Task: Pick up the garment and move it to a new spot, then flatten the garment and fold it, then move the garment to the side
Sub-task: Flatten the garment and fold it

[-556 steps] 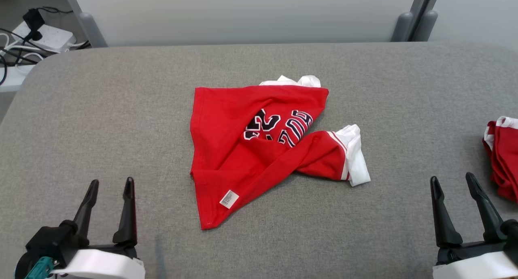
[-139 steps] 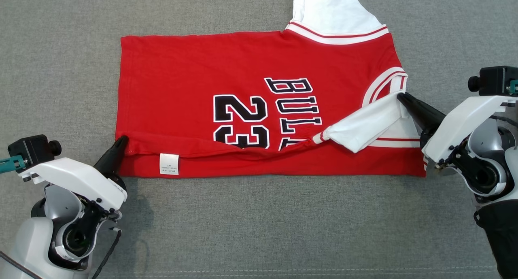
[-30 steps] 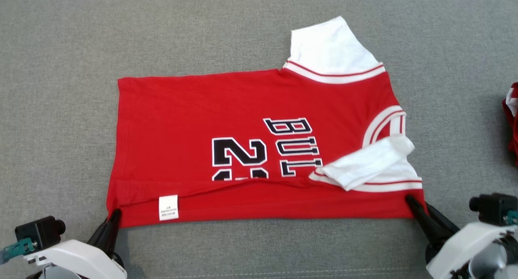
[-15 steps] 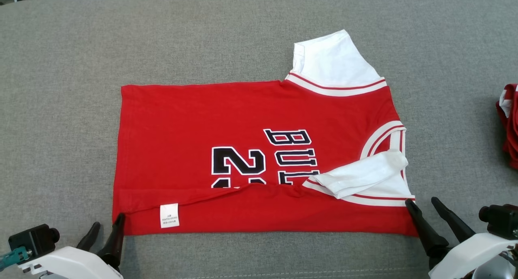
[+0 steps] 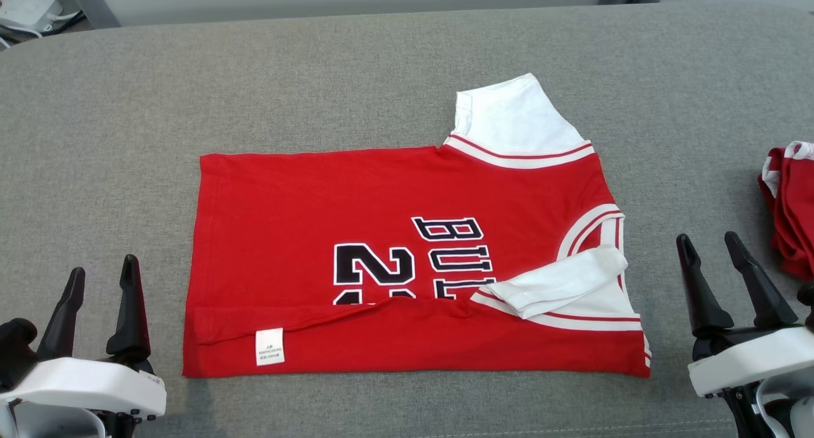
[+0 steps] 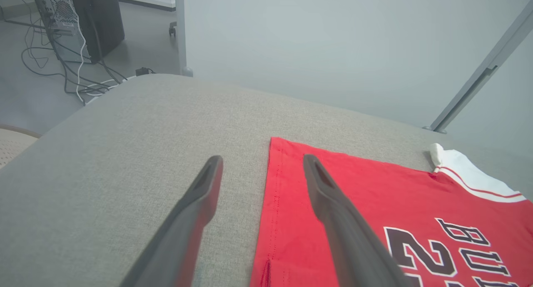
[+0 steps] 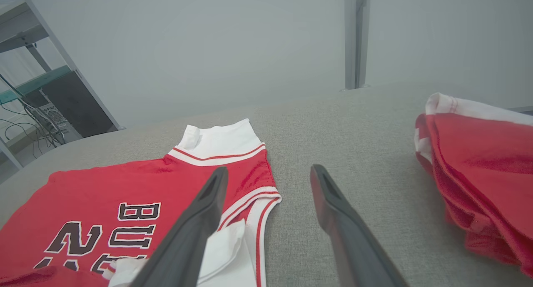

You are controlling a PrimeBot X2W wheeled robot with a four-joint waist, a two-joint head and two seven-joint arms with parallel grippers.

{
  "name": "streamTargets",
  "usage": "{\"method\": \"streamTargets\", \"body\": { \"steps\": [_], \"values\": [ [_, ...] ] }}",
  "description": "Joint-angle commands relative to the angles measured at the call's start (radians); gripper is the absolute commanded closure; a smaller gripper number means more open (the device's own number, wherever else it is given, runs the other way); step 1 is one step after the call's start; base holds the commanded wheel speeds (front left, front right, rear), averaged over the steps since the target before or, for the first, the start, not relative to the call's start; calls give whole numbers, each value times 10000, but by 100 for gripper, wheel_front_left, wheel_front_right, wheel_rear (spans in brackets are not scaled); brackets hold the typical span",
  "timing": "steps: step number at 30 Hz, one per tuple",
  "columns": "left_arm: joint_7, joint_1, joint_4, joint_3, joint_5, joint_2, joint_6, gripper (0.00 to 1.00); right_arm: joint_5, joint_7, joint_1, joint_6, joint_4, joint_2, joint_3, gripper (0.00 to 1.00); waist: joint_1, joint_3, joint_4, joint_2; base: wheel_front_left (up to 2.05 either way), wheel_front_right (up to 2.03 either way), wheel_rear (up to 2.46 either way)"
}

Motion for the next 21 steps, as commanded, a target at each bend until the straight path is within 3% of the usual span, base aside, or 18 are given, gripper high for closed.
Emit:
{"method": "streamTargets", "body": {
  "steps": [1, 9, 14, 21],
  "values": [
    [-100, -524, -357, 376, 247, 297, 140, 0, -217, -247, -290, 2, -242, -101, 108, 0, 0, -44, -38, -1, 0, 0, 0],
    [398, -1655, -186, -212, 506, 501, -27, 0, -480, -385, -1447, 2, 298, 17, 549, 0, 0, 181, -262, -1, 0, 0, 0],
    [919, -2487, 352, -430, 349, 681, -311, 0, -203, -196, -2526, 2, 878, -293, 994, 0, 0, 578, -443, -1, 0, 0, 0],
    [1736, -4181, 1652, -804, -81, 864, -1030, 0, 705, 463, -4919, 2, 2256, -1256, 2017, 0, 0, 1491, -321, -1, 0, 0, 0]
  ]
}}
